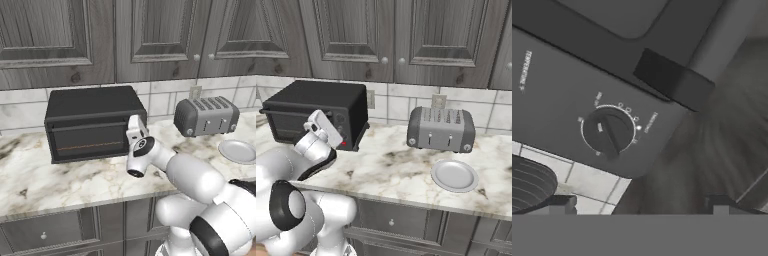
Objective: Pick up the bagel from the plate, place it on the toaster oven rack, close the door, and set the timer.
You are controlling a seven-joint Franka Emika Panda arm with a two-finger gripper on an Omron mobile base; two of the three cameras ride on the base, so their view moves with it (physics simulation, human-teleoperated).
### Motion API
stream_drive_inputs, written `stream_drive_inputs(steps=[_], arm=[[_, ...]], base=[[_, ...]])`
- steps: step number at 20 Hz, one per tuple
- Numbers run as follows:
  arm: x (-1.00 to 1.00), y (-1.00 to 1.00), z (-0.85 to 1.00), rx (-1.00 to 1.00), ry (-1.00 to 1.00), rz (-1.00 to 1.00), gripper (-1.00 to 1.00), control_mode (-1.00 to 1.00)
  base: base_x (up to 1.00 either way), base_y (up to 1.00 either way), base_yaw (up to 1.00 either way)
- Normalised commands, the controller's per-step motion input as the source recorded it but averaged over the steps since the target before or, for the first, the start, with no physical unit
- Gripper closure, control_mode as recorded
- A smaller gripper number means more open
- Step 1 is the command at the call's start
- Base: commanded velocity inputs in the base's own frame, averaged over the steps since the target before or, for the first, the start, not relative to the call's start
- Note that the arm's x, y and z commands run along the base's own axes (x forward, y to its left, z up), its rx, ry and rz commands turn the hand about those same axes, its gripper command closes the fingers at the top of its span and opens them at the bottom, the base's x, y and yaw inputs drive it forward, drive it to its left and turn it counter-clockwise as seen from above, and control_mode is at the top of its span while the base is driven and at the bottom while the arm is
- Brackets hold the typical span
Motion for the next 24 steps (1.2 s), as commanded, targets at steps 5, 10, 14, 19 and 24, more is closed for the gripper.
stream_drive_inputs(steps=[5,10,14,19,24], arm=[[0.32,0.1,-0.11,-0.23,0.16,0.04,-1.0,-1.0],[0.25,0.24,-0.1,-0.23,0.16,0.02,-1.0,-1.0],[0.22,0.3,-0.07,-0.21,0.15,0.0,-1.0,-1.0],[0.28,0.23,-0.04,-0.18,0.08,0.0,-1.0,-1.0],[0.13,0.19,-0.25,-0.16,0.13,0.0,-1.0,-1.0]], base=[[0.0,0.0,0.0],[0.0,0.0,0.0],[0.0,0.0,0.0],[0.0,0.0,0.0],[0.0,0.0,0.0]])
